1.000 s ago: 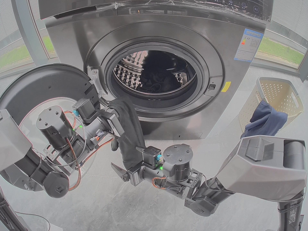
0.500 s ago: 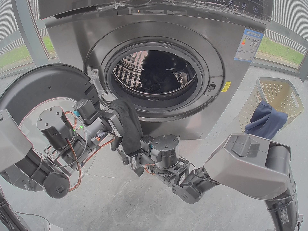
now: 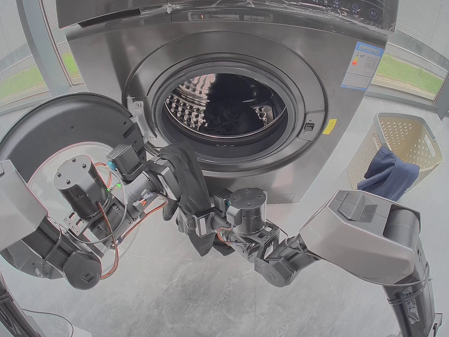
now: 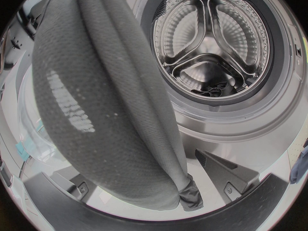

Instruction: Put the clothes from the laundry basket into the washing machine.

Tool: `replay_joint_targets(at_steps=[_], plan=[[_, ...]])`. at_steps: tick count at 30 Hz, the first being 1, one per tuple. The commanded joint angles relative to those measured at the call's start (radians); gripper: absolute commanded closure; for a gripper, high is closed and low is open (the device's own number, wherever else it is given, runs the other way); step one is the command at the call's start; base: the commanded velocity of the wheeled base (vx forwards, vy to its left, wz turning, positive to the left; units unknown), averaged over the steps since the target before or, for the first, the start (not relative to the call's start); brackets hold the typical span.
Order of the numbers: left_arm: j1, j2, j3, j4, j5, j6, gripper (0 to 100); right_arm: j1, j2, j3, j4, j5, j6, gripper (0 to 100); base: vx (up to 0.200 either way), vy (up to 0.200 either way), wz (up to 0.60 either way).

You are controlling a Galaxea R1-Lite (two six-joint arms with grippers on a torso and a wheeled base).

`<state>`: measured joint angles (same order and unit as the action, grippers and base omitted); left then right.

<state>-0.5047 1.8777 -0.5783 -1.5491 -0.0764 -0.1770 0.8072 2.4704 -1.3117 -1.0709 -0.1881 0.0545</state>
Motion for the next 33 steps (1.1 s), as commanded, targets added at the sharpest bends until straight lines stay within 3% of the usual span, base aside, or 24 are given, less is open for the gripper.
replay_joint_targets(at_steps=[1,5,14,24,33], plan=[[0.0,0.0,0.0,0.0,0.0,-0.001,100,-0.01,-0.011,0.011,-0.003,-0.001,0.001,0,0.0,0.0,0.0],[0.002,0.0,0.0,0.001,0.0,-0.001,100,-0.039,-0.096,0.118,-0.011,-0.001,-0.002,0,0.0,0.0,0.0],[0.003,0.001,0.002,0.0,0.001,-0.001,100,-0.109,-0.168,0.204,-0.012,0.002,-0.022,0,0.0,0.0,0.0],[0.002,-0.002,0.003,0.0,0.001,-0.001,100,-0.163,-0.153,0.209,-0.041,0.01,-0.035,0,0.0,0.0,0.0],[0.0,-0.003,0.005,0.0,0.0,0.001,100,-0.164,-0.045,0.166,-0.083,0.015,-0.035,0,0.0,0.0,0.0]])
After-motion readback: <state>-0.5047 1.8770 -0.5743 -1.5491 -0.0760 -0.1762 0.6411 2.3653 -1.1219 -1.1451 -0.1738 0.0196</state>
